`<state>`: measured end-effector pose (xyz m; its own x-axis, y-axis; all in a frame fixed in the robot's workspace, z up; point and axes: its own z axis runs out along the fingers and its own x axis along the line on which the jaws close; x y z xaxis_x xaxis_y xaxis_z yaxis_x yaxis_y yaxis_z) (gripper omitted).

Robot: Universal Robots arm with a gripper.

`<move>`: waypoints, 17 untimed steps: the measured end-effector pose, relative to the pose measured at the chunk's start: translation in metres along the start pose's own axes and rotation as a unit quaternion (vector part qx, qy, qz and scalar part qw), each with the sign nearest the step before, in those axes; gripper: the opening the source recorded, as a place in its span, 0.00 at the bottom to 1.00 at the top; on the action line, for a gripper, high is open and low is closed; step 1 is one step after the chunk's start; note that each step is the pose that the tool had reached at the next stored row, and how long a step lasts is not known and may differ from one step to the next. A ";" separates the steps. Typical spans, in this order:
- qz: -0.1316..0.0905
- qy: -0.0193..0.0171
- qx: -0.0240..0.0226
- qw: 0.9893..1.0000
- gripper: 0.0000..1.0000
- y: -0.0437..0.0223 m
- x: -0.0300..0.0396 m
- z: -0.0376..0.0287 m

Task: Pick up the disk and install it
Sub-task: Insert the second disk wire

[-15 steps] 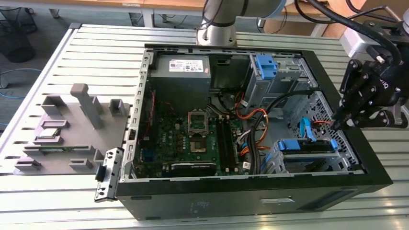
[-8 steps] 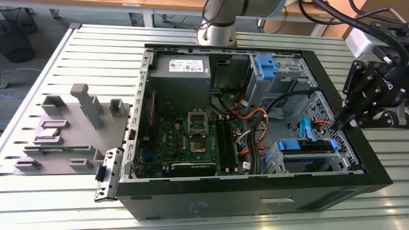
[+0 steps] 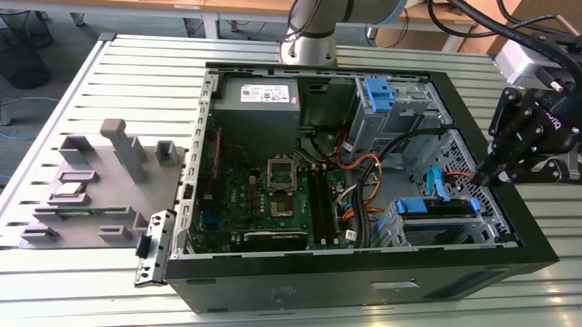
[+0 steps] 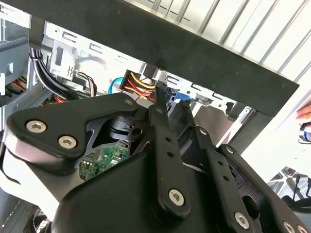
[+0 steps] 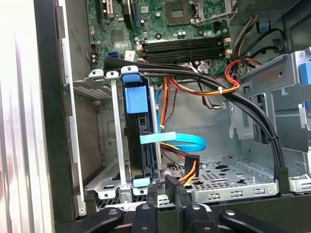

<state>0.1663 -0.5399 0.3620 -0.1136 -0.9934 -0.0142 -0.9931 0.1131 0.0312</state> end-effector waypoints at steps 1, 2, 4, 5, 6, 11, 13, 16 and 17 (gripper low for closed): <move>0.000 0.000 0.000 1.000 0.30 -0.0001 0.0000 0.0000; 0.000 0.000 -0.001 1.000 0.30 -0.0002 0.0000 -0.0001; 0.000 0.002 -0.015 1.000 0.30 -0.0006 0.0000 0.0002; 0.000 0.003 -0.024 1.000 0.30 -0.0007 -0.0001 0.0004; 0.000 0.003 -0.029 1.000 0.30 -0.0008 -0.0001 0.0003; 0.001 0.005 -0.029 1.000 0.30 -0.0012 -0.0005 0.0005; 0.001 0.009 -0.031 0.999 0.30 -0.0034 -0.0018 0.0012; 0.001 0.016 -0.037 0.999 0.30 -0.0078 -0.0043 0.0025; 0.001 0.019 -0.040 0.999 0.30 -0.0094 -0.0051 0.0028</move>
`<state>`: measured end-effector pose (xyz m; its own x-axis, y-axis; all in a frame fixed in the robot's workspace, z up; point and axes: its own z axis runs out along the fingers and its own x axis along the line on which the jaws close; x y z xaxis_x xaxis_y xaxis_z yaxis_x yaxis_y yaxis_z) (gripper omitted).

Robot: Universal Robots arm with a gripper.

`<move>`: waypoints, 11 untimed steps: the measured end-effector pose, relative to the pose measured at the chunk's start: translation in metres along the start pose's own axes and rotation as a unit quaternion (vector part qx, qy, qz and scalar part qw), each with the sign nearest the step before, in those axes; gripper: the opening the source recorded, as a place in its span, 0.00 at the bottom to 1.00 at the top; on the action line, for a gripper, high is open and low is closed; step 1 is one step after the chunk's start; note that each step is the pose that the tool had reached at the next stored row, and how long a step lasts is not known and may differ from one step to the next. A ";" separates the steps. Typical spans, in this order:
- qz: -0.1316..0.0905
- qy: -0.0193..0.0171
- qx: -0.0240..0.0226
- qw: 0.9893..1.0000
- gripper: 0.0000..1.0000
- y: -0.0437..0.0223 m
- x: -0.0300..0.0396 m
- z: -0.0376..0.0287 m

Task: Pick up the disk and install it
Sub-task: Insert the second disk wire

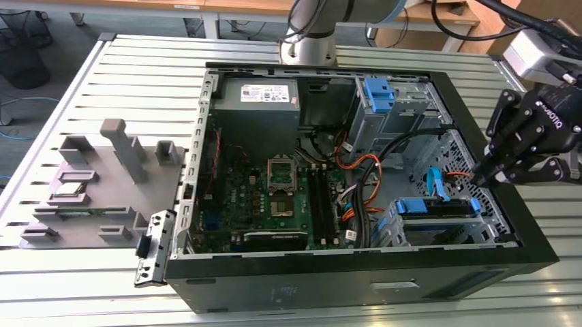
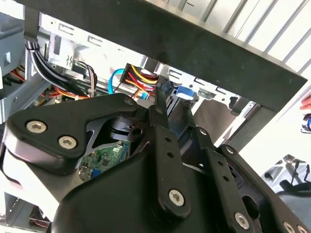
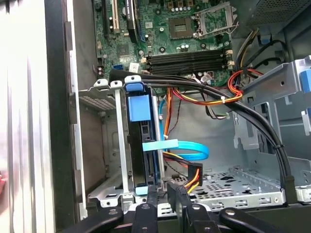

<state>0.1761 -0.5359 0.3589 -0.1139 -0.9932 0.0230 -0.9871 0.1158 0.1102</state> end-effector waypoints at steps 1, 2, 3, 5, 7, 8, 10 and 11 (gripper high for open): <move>0.000 0.002 -0.003 1.000 0.30 -0.0016 -0.0008 0.0001; 0.000 0.004 -0.006 1.000 0.30 -0.0033 -0.0016 0.0002; 0.000 0.006 -0.009 1.000 0.30 -0.0049 -0.0023 0.0004; 0.001 0.009 -0.014 1.000 0.30 -0.0078 -0.0037 0.0005; 0.001 0.011 -0.019 1.000 0.30 -0.0101 -0.0050 0.0007; 0.001 0.012 -0.022 1.000 0.30 -0.0111 -0.0056 0.0008; 0.001 0.013 -0.026 1.000 0.30 -0.0125 -0.0064 0.0010; 0.001 0.013 -0.026 1.000 0.30 -0.0125 -0.0064 0.0010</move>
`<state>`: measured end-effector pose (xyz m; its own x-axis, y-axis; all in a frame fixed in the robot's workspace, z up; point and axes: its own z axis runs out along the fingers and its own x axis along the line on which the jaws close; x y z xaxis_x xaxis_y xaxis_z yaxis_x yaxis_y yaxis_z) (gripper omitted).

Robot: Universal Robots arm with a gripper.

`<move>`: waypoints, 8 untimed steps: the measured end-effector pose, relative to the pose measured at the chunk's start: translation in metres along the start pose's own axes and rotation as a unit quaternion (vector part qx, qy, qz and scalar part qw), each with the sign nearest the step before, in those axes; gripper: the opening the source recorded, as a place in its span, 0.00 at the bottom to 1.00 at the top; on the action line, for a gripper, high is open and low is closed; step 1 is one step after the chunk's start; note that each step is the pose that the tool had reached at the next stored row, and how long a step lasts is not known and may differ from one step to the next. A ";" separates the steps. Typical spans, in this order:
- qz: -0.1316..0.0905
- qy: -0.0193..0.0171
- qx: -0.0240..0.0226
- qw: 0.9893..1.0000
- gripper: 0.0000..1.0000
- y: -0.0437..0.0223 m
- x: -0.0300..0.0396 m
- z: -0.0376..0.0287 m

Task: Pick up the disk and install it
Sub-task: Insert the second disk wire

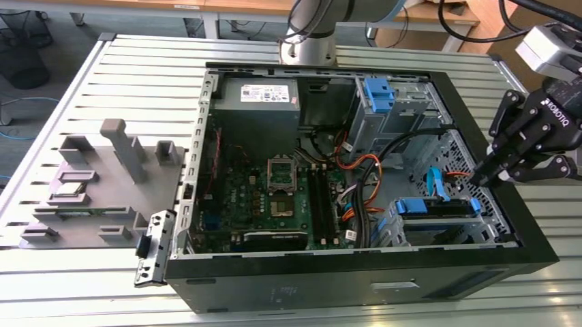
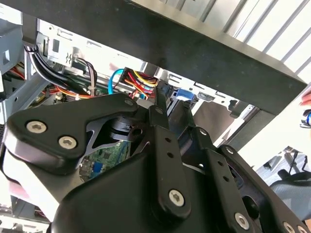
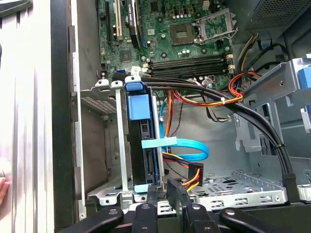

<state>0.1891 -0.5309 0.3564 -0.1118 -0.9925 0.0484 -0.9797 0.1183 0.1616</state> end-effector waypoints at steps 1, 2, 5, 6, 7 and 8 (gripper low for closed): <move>0.000 0.000 0.000 1.000 0.30 0.0000 0.0000 0.0000; 0.000 0.000 -0.001 1.000 0.30 0.0001 0.0000 0.0001; 0.000 0.000 -0.001 1.000 0.30 0.0003 0.0001 -0.0019; 0.000 0.000 -0.001 1.000 0.30 0.0006 0.0002 -0.0037; 0.000 0.000 -0.001 1.000 0.30 0.0009 0.0003 -0.0055; 0.000 0.000 -0.001 1.000 0.30 0.0011 0.0003 -0.0067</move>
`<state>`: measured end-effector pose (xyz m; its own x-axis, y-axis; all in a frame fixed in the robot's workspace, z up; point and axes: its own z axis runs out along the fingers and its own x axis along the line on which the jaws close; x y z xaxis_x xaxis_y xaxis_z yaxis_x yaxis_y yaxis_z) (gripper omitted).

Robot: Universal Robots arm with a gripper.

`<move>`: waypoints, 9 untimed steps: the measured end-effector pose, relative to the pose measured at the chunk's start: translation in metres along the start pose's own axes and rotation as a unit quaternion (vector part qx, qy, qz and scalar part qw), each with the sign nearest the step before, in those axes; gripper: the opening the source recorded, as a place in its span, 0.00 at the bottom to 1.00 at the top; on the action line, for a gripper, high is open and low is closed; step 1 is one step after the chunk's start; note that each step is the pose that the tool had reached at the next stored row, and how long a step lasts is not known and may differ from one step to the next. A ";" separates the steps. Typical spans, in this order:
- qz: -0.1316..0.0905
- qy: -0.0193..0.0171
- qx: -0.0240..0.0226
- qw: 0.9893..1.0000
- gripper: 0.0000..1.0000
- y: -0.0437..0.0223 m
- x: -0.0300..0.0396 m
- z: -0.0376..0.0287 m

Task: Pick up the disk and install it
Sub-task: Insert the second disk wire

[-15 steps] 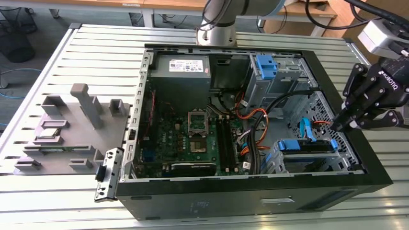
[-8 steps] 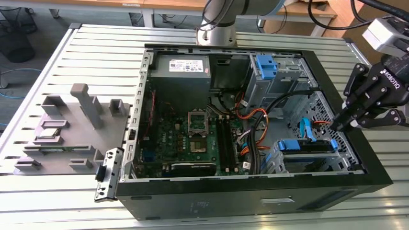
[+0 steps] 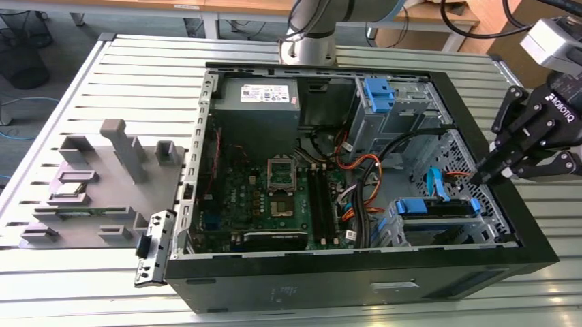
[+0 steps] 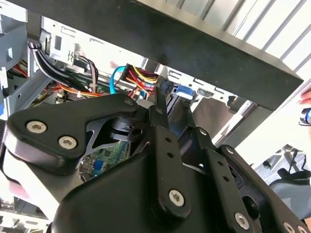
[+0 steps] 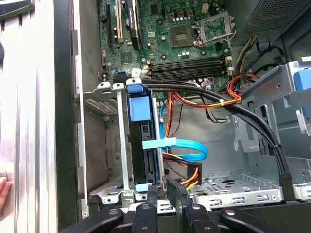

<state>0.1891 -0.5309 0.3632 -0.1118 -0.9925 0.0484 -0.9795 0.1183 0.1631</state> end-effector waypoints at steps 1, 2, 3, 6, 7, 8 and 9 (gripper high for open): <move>0.000 0.000 0.000 1.000 0.30 0.0000 -0.0001 0.0001; 0.000 0.000 0.000 1.000 0.30 0.0001 -0.0005 0.0000; 0.000 0.000 0.000 1.000 0.30 0.0002 -0.0016 0.0000; 0.000 0.000 0.000 1.000 0.30 0.0006 -0.0063 0.0009; 0.000 0.001 0.000 1.000 0.30 0.0006 -0.0077 0.0015; 0.000 0.001 0.000 1.000 0.30 0.0007 -0.0090 0.0023; 0.000 0.002 0.000 1.000 0.30 0.0006 -0.0098 0.0032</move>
<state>0.1891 -0.5212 0.3597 -0.1119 -0.9924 0.0519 -0.9795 0.1189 0.1627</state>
